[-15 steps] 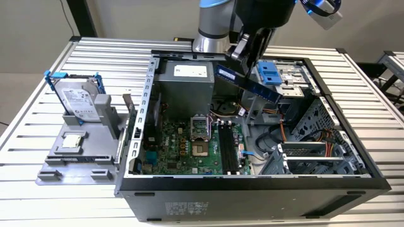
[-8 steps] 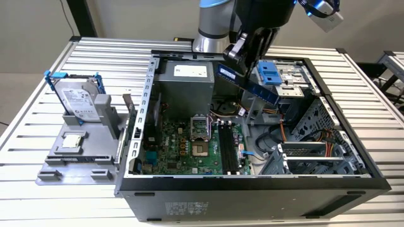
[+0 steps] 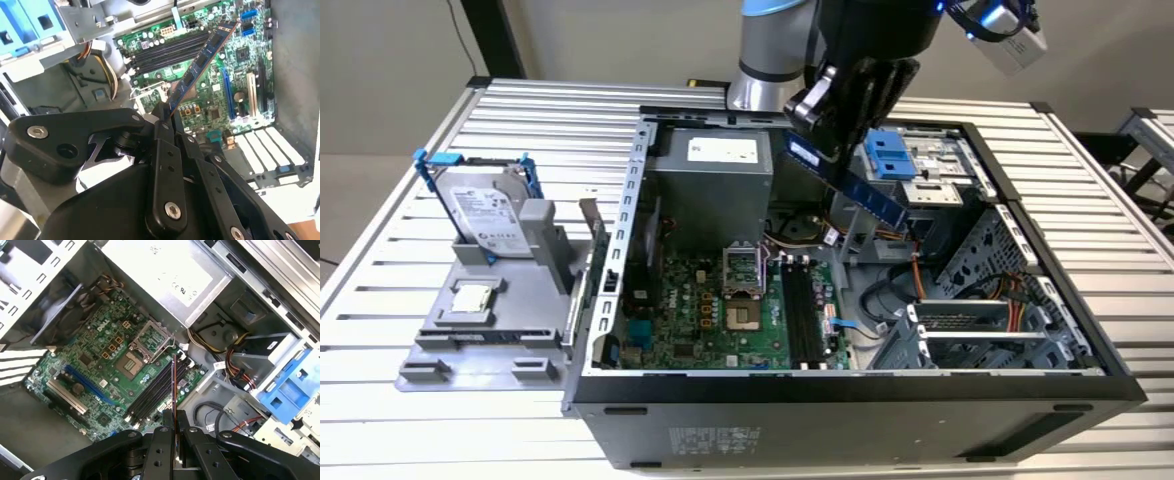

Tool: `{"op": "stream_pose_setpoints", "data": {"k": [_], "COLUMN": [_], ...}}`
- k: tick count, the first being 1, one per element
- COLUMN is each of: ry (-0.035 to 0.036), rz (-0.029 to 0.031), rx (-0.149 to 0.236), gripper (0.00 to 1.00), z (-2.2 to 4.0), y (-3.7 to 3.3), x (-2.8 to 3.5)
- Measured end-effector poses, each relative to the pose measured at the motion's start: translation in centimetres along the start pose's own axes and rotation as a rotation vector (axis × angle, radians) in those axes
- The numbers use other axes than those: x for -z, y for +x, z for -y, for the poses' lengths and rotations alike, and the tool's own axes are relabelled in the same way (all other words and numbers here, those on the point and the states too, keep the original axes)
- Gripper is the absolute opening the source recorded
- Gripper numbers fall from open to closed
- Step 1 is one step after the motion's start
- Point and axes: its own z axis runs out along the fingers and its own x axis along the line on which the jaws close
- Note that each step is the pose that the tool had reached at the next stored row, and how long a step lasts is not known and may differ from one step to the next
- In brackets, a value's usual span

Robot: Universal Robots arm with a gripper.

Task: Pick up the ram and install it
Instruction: 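Insert the ram into the slot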

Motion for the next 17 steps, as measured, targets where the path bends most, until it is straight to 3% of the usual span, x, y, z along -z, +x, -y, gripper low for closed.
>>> {"op": "stream_pose_setpoints", "data": {"k": [17], "ry": [0.0113], "rz": [0.0053], "rx": [-0.28], "gripper": [0.0], "z": [0.0], "y": [0.0], "x": [0.0]}}
